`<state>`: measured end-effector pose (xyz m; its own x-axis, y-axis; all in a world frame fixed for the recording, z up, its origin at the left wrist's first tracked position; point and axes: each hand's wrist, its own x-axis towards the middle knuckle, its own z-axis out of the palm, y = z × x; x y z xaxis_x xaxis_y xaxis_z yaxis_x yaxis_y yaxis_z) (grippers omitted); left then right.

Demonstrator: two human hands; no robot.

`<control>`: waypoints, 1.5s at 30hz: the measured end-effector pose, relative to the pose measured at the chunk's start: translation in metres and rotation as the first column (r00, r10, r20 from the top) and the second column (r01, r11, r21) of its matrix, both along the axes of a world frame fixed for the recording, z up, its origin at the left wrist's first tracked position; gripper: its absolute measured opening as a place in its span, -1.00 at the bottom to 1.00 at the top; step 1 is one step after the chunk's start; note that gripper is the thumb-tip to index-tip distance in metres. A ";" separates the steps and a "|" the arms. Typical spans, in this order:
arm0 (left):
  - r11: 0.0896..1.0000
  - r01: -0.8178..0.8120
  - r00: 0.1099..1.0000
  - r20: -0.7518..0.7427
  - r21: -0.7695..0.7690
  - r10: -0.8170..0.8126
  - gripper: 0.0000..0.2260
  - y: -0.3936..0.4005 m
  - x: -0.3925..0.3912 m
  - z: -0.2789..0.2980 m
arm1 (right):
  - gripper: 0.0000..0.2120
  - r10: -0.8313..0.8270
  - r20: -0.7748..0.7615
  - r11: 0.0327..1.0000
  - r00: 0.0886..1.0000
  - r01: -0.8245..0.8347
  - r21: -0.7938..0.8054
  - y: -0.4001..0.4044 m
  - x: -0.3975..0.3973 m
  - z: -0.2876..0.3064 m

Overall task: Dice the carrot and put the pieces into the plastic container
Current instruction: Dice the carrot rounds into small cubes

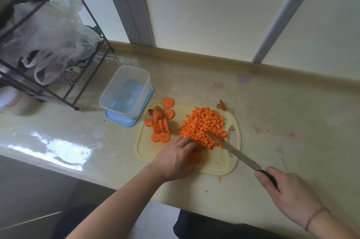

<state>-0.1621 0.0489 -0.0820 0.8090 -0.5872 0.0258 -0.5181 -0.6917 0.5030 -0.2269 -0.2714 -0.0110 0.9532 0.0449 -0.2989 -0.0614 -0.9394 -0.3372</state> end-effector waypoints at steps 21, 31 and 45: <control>0.720 -0.676 0.735 -0.076 -0.157 0.674 -0.71 -0.034 -0.058 -0.010 | -0.29 0.180 -0.263 0.956 0.948 -0.105 0.273 0.032 0.030 0.002; 0.465 -0.863 0.491 -0.113 -0.199 0.864 -0.68 -0.072 -0.069 -0.014 | -0.29 0.344 -0.369 0.913 0.863 -0.214 0.349 0.024 0.081 0.000; 0.453 -0.862 0.461 0.020 -0.227 0.887 -0.54 -0.094 -0.075 -0.023 | -0.19 0.435 -0.321 0.873 0.841 -0.308 0.378 0.021 0.090 -0.003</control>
